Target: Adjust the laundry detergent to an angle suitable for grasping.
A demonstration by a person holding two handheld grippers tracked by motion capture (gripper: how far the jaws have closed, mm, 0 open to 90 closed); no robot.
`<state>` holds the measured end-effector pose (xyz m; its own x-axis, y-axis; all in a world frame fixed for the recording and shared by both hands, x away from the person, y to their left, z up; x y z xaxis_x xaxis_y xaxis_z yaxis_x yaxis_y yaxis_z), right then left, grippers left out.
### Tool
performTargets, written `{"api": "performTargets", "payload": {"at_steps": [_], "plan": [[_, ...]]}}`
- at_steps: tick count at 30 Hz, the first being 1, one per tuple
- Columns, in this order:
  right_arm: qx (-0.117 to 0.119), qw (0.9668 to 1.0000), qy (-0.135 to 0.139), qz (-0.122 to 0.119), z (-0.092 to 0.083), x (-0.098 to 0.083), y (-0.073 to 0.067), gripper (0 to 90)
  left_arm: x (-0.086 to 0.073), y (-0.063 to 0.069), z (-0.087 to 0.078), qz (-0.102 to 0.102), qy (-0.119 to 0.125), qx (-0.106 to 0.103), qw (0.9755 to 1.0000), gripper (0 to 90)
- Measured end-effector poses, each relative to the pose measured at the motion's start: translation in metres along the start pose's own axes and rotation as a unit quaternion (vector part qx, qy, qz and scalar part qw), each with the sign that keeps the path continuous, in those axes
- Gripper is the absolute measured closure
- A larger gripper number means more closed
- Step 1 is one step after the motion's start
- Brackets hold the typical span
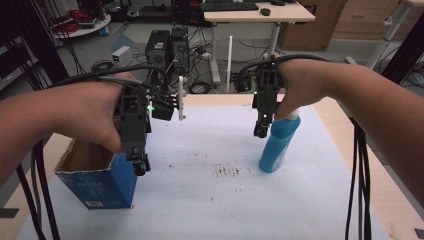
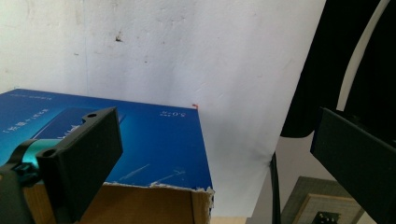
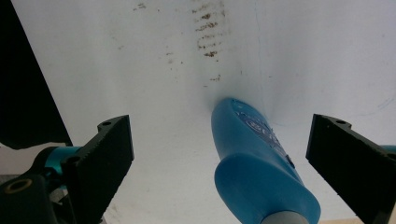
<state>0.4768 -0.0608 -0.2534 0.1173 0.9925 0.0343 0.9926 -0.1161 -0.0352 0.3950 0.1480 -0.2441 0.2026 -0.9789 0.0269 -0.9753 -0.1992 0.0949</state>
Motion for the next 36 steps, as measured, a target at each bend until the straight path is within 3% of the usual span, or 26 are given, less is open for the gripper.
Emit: {"api": "performTargets", "payload": {"at_steps": [10, 13, 29, 30, 36], "plan": [[0.000, 1.0000, 0.001, 0.000, 0.000, -0.006, 0.003, 6.5, 0.001, -0.001, 0.001, -0.004, -0.009, -0.002, 1.0000, 2.1], [0.000, 1.0000, -0.002, 0.005, -0.002, -0.007, 0.001, 6.6, 0.004, 0.000, 0.003, 0.004, -0.012, 0.001, 0.9999, 2.1], [-0.006, 1.0000, -0.003, -0.002, -0.006, -0.011, -0.003, 6.5, 0.001, 0.005, -0.001, 0.003, -0.005, 0.004, 1.0000, 2.1], [-0.007, 0.9999, -0.007, 0.007, -0.007, -0.012, -0.005, 6.5, 0.000, 0.005, -0.001, 0.005, -0.007, 0.005, 0.9999, 2.1], [-0.010, 0.9999, 0.010, -0.002, -0.014, -0.025, -0.018, 6.5, 0.000, 0.008, -0.001, 0.003, -0.010, 0.007, 0.9999, 2.1]]}}
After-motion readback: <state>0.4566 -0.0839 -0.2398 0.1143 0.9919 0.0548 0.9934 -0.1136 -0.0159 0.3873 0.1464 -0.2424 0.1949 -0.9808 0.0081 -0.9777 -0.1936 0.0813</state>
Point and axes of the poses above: each handheld gripper's, and its own axes: z roughly forward along the jaws, x roughly out of its top, y roughly to its right, the point moved 2 cm from there along z, roughly forward along the jaws, and after that the axes turned 3 degrees about y, right-handed, at the moved point
